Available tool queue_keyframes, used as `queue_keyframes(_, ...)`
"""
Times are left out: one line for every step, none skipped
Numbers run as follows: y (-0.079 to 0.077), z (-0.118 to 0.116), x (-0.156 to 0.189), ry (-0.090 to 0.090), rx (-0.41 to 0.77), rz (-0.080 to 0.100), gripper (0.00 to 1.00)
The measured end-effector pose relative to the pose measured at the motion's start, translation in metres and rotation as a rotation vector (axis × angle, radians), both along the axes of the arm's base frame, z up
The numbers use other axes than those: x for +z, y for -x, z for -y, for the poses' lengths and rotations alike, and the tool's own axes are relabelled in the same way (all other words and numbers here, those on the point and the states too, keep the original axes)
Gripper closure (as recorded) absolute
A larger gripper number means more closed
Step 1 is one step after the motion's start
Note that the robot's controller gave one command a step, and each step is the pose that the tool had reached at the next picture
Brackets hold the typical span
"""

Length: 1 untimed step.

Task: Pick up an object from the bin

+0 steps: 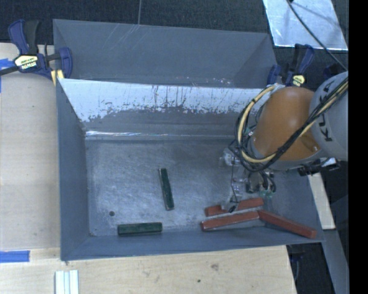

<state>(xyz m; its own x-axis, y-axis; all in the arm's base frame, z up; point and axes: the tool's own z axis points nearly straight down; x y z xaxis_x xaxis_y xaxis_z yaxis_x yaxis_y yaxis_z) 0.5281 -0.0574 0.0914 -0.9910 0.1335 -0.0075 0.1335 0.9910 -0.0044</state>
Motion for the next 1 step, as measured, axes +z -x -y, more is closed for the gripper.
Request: queue_keyframes(0.0466,0.0812,-0.0214,-0.004,-0.038,-0.005,0.0)
